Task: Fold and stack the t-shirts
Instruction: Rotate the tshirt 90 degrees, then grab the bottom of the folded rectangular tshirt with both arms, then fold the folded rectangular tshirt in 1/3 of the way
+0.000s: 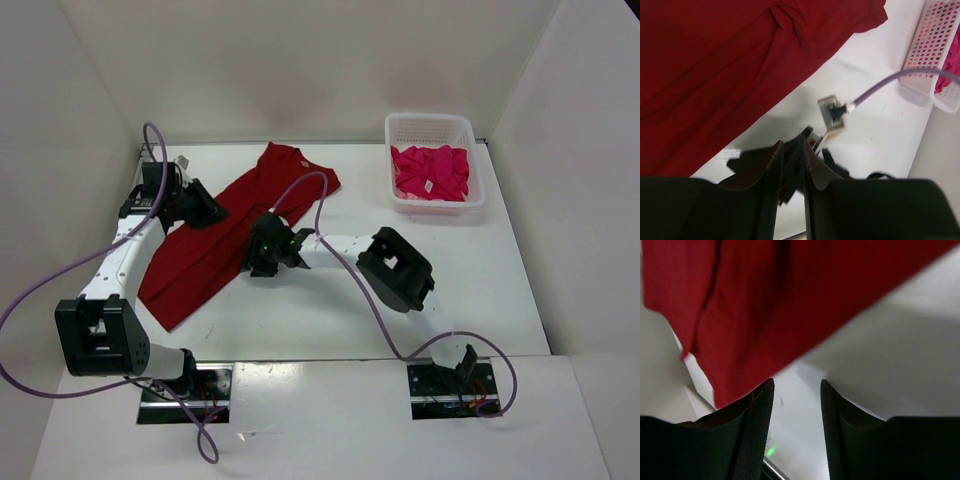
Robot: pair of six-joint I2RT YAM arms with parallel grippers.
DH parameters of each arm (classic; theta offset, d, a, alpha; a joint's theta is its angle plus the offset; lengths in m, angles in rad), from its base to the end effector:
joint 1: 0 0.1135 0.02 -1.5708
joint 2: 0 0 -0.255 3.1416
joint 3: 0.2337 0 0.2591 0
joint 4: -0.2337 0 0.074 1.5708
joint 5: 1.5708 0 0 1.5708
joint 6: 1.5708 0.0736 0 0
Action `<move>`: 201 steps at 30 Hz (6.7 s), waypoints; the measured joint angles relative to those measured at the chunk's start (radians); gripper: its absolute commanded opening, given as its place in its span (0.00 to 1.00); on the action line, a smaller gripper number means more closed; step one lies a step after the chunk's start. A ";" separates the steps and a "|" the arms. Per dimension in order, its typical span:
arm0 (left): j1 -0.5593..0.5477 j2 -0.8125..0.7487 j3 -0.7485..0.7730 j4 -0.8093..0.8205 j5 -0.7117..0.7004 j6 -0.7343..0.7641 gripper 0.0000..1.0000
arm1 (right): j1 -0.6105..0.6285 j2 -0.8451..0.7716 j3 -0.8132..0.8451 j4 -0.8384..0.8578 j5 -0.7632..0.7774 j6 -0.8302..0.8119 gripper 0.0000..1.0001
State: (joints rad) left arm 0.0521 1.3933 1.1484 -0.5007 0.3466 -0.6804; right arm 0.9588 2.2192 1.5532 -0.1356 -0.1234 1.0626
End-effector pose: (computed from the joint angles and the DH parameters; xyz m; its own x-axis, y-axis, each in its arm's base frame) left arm 0.3401 -0.0073 0.2644 -0.6526 -0.6265 -0.4261 -0.2705 0.7180 -0.6413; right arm 0.2865 0.4239 0.1026 -0.9534 0.1507 -0.2612 -0.0586 0.7571 0.6507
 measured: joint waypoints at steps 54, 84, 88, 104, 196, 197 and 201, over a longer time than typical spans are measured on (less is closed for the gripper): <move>-0.535 0.074 -0.498 0.018 0.153 -0.066 0.45 | -0.325 -1.089 -1.119 -0.227 -0.001 0.060 0.50; -0.592 -0.232 -0.465 -0.231 0.208 -0.133 0.00 | 0.008 -1.292 -0.966 -0.479 -0.051 0.232 0.00; -0.528 -0.232 -0.383 -0.283 0.197 -0.128 0.00 | -0.077 -1.218 -0.861 -0.517 -0.051 0.144 0.00; -0.242 0.380 0.149 -0.052 0.076 -0.079 0.00 | -0.520 -0.545 -0.317 -0.371 0.009 -0.284 0.00; -0.384 0.245 -0.329 0.167 0.053 -0.104 0.27 | -0.328 -0.069 0.058 -0.213 0.137 -0.314 0.00; -0.384 0.239 -0.329 0.159 0.052 -0.103 0.31 | -0.351 -0.061 0.087 -0.214 0.148 -0.317 0.00; -0.373 0.195 -0.312 0.107 0.048 -0.084 0.34 | -0.413 -0.072 0.130 -0.212 0.172 -0.327 0.00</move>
State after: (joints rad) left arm -0.3214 1.5883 0.8368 -0.3935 0.3950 -0.7647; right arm 0.5461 2.1471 1.6829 -0.3481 0.0486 0.7357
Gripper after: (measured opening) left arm 0.332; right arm 0.007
